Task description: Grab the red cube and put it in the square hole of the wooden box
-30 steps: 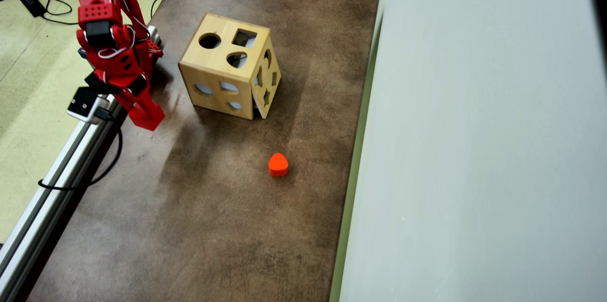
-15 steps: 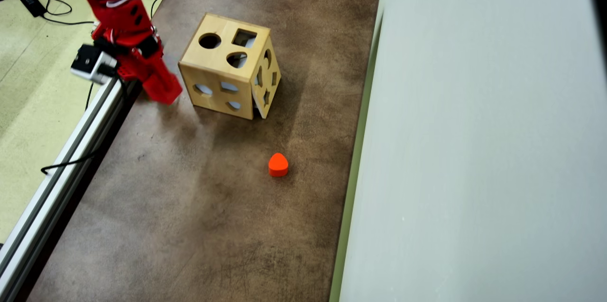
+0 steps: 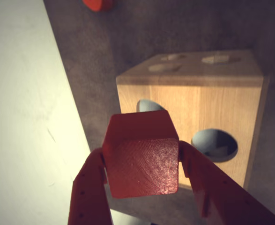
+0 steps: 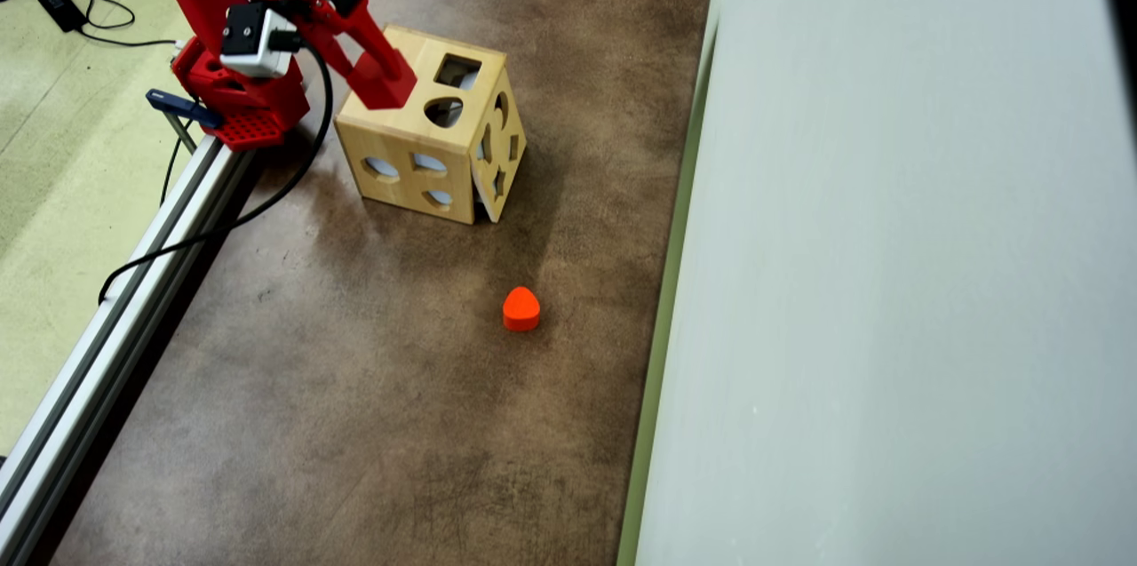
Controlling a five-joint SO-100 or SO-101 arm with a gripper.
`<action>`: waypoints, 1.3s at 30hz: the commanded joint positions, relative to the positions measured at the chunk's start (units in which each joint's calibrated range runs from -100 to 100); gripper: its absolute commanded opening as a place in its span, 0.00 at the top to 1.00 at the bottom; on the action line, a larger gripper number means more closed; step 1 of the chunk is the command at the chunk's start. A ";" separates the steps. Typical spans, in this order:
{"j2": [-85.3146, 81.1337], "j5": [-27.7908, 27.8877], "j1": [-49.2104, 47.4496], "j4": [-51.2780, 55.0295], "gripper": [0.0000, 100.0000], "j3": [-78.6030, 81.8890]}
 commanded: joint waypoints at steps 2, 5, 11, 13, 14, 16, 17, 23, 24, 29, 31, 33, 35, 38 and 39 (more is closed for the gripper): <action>1.95 -2.98 -4.97 0.49 0.97 -2.72; 3.64 -3.52 -7.72 0.65 0.97 -2.72; 7.21 -4.15 -9.73 0.65 0.97 -2.81; 8.23 -4.20 -10.10 0.65 0.97 -2.81; 8.66 -4.35 -10.39 0.57 0.97 -2.81; 9.67 -4.74 -11.21 0.49 0.97 -3.89; 10.27 -4.84 -11.81 0.49 0.97 -5.14; 15.53 -5.27 -15.07 0.65 0.97 -12.56; 16.21 -5.67 -15.52 0.65 0.97 -12.83; 18.25 -6.50 -16.41 0.65 0.97 -11.94; 18.34 -6.50 -16.41 0.73 0.97 -11.85; 18.34 -6.50 -16.34 0.81 0.97 -11.67; 18.34 -6.50 -16.11 0.81 0.97 -10.95; 17.83 -6.50 -15.59 0.81 0.97 -6.93; 17.57 -6.50 -15.59 0.81 0.97 -5.68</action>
